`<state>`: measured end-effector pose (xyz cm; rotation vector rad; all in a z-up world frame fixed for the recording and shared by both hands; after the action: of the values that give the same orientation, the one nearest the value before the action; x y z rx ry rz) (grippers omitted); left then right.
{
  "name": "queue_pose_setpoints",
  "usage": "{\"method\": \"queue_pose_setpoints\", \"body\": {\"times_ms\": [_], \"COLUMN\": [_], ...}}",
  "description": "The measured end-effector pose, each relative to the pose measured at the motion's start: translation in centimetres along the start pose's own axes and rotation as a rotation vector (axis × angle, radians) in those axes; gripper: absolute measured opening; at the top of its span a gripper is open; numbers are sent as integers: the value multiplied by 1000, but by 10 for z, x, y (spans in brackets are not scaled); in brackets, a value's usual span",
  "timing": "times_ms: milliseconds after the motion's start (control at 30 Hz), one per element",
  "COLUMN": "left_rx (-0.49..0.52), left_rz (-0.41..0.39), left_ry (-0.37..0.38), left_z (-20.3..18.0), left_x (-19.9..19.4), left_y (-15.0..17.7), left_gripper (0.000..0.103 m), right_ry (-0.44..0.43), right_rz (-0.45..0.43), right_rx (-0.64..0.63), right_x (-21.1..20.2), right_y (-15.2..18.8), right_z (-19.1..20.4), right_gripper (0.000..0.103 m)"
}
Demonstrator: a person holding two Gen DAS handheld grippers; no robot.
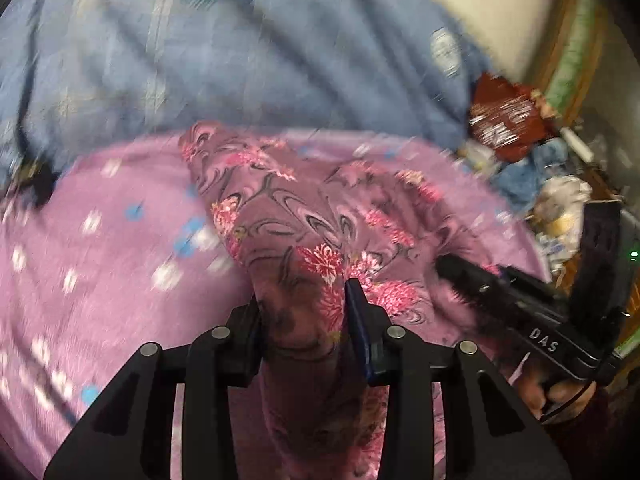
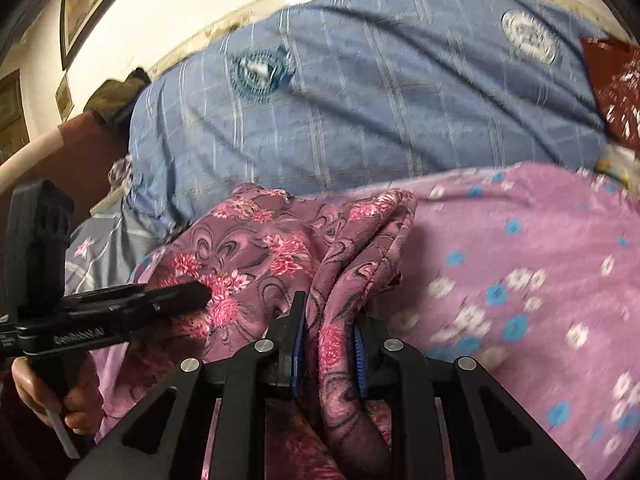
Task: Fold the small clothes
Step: 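Lift the strip end with both grippers and fold it over onto itself, then open both grippers and raise them away from the folded shirt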
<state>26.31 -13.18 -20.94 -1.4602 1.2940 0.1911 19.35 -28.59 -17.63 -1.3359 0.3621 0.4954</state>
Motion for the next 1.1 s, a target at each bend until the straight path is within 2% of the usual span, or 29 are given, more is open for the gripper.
{"method": "queue_pose_setpoints", "body": {"times_ms": [33, 67, 100, 133, 167, 233, 300, 400, 533, 567, 667, 733, 833, 967, 1033, 1100], "left_rx": [-26, -45, -63, -78, -87, -88, -84, -64, -85, -93, -95, -73, -3, 55, 71, 71], "left_rz": [51, 97, 92, 81, 82, 70, 47, -38, -151, -178, -250, -294, -302, -327, -370, -413], "left_ry": [-34, -72, -76, -74, -72, -72, -94, -126, -200, -231, -320, -358, -422, -494, -519, -515], "left_z": [14, 26, 34, 37, 39, 39, 39, 35, 34, 31, 21, 11, -9, -29, -42, -52], "left_x": [11, 21, 24, 23, 22, 18, 12, -9, -43, -54, -86, -103, -127, -159, -183, -204], "left_y": [9, 18, 22, 21, 19, 15, 11, 4, -2, 0, 17, 31, 50, 58, 58, 57], "left_gripper": [36, 43, 55, 60, 61, 61, 61, 61, 62, 64, 83, 84, 85, 85, 89, 97], "right_ry": [9, 33, 73, 108, 132, 148, 136, 139, 193, 224, 247, 245, 272, 259, 258, 262], "right_rz": [23, 58, 124, 182, 213, 188, 193, 190, 84, 50, 13, 6, -4, -55, -84, -114], "right_rx": [-12, -32, -63, -81, -90, -63, -33, 20, 48, 49, 68, 71, 57, 48, 25, -6], "right_x": [8, 19, 37, 49, 59, 59, 56, 49, 11, -5, -34, -51, -80, -123, -146, -171], "right_y": [6, 14, 25, 34, 43, 40, 35, 31, 20, 18, 15, 12, 3, -14, -20, -24], "right_z": [3, 5, 6, 4, 0, -5, -9, -17, -19, -19, -20, -17, -10, 8, 20, 34], "right_gripper": [20, 25, 27, 34, 40, 49, 52, 52, 52, 52, 52, 52, 53, 58, 61, 62]}}
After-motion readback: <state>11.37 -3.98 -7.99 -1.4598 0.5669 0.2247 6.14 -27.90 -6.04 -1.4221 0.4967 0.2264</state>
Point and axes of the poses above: each gripper's, at about its wrist camera, not at the fingertips, and x roughly the way its jaws point, z to its left, y to its underside, the point moved 7 cm from there along x, roughly the way its jaws point, and after that the axes turned 6 degrees about -x, right-handed, at the moved point
